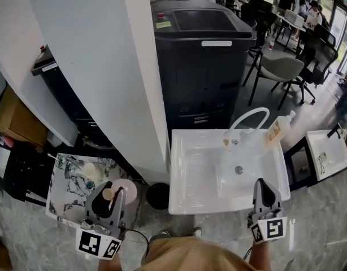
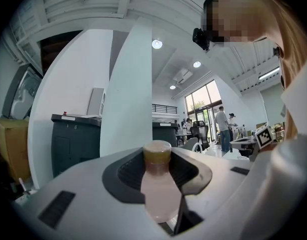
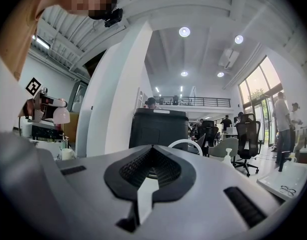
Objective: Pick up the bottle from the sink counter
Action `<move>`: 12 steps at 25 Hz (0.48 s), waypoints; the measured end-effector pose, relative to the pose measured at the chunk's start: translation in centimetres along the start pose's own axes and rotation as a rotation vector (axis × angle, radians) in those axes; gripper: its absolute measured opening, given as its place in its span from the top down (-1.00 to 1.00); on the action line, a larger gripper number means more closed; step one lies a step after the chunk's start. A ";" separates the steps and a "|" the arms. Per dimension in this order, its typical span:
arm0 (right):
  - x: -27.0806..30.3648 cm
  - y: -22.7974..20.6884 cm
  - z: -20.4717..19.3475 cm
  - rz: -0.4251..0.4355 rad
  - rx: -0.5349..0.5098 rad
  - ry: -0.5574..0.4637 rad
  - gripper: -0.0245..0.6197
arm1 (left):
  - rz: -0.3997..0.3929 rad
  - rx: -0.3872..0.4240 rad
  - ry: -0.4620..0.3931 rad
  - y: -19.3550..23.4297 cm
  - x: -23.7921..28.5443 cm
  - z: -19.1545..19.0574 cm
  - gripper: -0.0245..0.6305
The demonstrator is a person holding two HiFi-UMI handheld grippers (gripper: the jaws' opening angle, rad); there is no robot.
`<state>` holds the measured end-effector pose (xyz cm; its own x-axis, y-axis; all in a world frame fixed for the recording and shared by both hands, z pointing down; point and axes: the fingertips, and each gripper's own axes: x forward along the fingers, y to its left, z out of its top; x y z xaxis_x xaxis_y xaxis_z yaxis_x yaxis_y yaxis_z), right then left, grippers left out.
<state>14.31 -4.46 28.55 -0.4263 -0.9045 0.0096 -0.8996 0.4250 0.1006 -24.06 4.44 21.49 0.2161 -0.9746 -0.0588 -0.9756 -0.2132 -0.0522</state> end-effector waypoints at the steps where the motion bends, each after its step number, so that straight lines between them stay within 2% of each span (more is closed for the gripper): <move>1: 0.0 0.1 0.0 0.001 -0.002 0.002 0.92 | -0.001 -0.001 -0.002 0.0 0.0 0.0 0.52; 12: 0.3 0.5 -0.2 0.007 -0.008 0.000 0.92 | -0.016 -0.002 -0.020 0.0 0.6 0.2 0.52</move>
<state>13.70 -4.54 28.76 -0.4328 -0.9014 0.0099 -0.8957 0.4312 0.1080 -23.93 3.88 21.26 0.2323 -0.9695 -0.0781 -0.9721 -0.2288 -0.0516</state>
